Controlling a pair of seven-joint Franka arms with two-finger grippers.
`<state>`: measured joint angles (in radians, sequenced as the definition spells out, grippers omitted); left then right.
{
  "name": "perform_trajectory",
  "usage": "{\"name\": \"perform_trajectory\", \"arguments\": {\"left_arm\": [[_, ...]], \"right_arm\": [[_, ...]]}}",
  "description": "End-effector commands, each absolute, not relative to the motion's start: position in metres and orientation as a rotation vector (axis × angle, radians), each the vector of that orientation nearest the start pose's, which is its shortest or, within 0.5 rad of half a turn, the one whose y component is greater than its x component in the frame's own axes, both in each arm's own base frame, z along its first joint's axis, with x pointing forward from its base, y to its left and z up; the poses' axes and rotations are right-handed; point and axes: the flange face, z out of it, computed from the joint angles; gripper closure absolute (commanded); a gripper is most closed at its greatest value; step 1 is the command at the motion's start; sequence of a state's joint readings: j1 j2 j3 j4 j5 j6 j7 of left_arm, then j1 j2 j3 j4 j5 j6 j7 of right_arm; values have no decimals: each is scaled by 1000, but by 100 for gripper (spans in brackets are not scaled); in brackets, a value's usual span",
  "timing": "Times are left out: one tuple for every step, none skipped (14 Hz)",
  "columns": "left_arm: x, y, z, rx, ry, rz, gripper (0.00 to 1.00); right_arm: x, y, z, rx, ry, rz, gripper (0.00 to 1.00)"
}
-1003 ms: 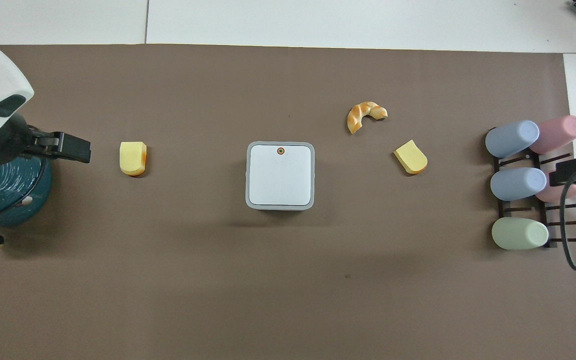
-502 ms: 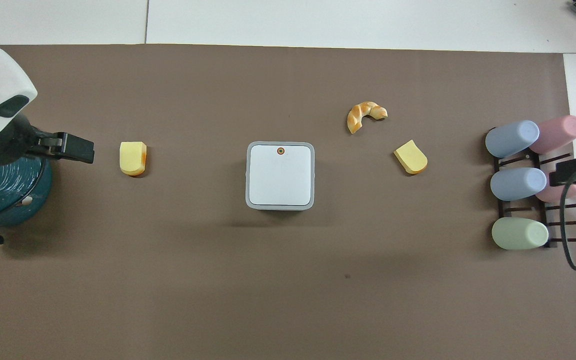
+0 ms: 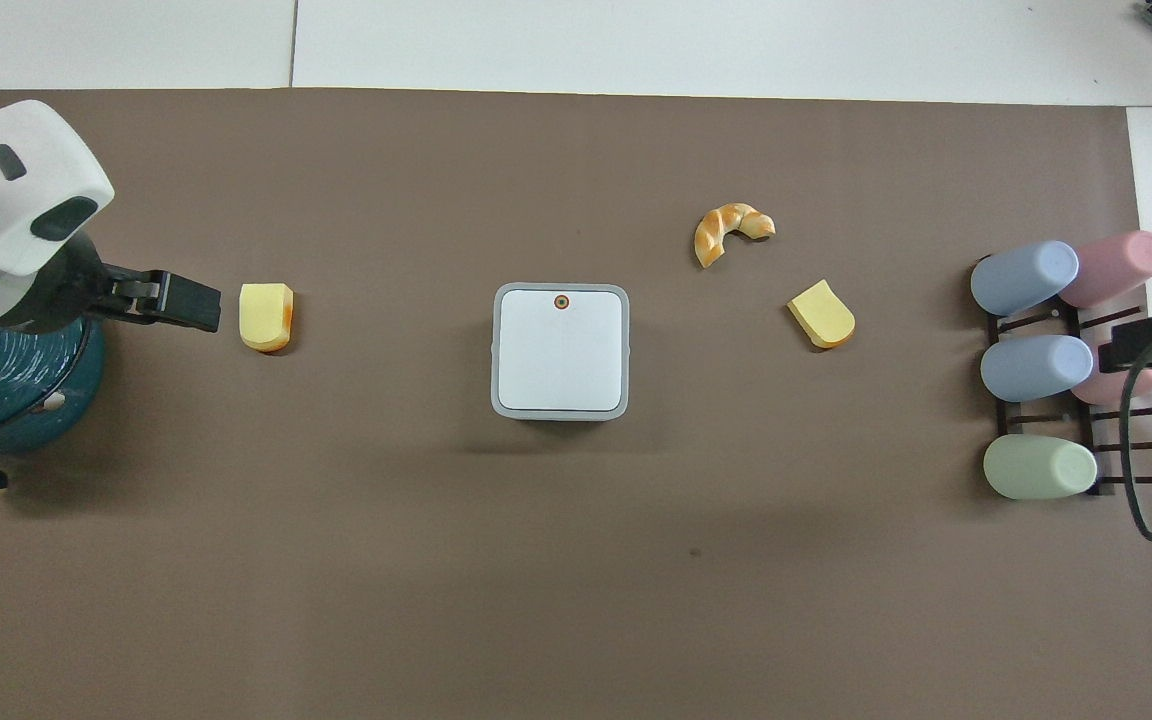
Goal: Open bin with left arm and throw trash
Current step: 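Reach the left gripper over to the white bin lid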
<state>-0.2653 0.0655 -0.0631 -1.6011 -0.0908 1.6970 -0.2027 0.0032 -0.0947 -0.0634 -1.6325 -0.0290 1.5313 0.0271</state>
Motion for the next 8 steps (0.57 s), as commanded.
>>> {"name": "perform_trajectory", "arguments": {"left_arm": [[559,-228,565,-3280,46,-25,67],[561,-240,558,-3287,8,-41,82],[563,-249,552,-3295,-30,-58,96],[565,-258,547,-3309,-56,-71,100],[568,-267,542,-3331,-85,-84,100],[572,-272,537,-3351,-101,-106,100],[575,-278,532,-3368,-109,-128,100],[572,-290,527,-3377,-118,-143,100]], "right_arm": [[513,-35,646,-3150,136,20,0],[513,-35,646,-3150,136,20,0],[513,-36,646,-3150,139,20,0],[513,-36,646,-3150,141,20,0],[513,-36,646,-3150,139,20,0],[513,-35,646,-3150,136,20,0],[513,-35,646,-3150,136,20,0],[513,-36,646,-3150,139,20,0]]}}
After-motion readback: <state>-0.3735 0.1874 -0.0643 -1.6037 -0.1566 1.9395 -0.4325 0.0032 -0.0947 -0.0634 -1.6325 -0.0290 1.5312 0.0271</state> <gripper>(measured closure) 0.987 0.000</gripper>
